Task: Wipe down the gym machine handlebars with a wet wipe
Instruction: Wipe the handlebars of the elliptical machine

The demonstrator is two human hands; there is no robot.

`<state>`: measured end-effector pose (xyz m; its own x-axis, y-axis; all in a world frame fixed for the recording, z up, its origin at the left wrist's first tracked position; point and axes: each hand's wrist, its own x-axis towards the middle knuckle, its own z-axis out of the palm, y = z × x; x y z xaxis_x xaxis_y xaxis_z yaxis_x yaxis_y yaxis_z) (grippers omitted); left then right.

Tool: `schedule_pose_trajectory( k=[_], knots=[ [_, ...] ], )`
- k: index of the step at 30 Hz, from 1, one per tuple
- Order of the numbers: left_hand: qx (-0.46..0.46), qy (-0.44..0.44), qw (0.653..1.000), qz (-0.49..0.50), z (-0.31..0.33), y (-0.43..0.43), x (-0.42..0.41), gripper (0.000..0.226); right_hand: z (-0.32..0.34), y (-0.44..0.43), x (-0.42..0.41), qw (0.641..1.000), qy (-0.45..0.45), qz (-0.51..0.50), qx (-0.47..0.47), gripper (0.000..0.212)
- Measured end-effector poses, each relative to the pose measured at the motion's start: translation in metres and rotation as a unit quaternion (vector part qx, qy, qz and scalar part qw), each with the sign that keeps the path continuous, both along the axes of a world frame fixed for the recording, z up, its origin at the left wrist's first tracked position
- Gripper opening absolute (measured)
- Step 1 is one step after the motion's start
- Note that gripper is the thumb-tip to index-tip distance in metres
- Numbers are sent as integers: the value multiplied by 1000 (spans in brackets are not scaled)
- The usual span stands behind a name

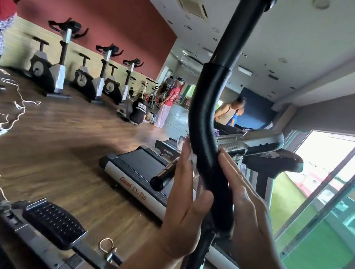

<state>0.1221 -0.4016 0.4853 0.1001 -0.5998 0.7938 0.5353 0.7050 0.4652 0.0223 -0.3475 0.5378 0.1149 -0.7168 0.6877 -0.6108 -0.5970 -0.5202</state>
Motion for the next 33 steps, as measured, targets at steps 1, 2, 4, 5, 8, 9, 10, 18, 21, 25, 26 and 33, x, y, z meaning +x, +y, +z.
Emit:
schedule_pose_trajectory(
  k=[1,2,4,5,8,9,10,18,21,25,26,33],
  knots=[
    [-1,4,1000,6,5,-4,1,83,-1,0,0,1000,0,1,1,49],
    [2,9,1000,4,10,-4,2,82,-1,0,-1,1000,2,1,1,49],
    [18,15,1000,-21,6,4,-2,84,-1,0,-5,1000,1,10,11,49],
    [23,9,999,-32,-4,11,-8,86,0,-1,-8,1000,-5,17,22,49],
    [44,-5,998,-34,-26,24,-20,96,5,0,-21,995,-61,43,63,50],
    [46,-2,999,-29,-26,20,-21,94,5,1,-26,993,-78,50,77,52],
    [46,4,999,-17,-21,16,-21,89,5,4,-29,992,-82,51,87,52],
    [69,-17,997,32,-27,41,-42,97,-7,6,-32,989,-83,75,100,72],
    [35,-46,979,197,-3,32,-39,84,-6,7,-33,988,-83,70,108,58],
    [-14,-117,950,288,-20,35,-47,75,-6,9,-34,982,-95,99,131,67],
    [-25,-137,940,310,-25,34,-49,73,-7,9,-34,980,-99,106,133,76],
    [-23,-204,898,390,-38,37,-54,72,-9,9,-41,975,-102,142,134,77]
  ],
)
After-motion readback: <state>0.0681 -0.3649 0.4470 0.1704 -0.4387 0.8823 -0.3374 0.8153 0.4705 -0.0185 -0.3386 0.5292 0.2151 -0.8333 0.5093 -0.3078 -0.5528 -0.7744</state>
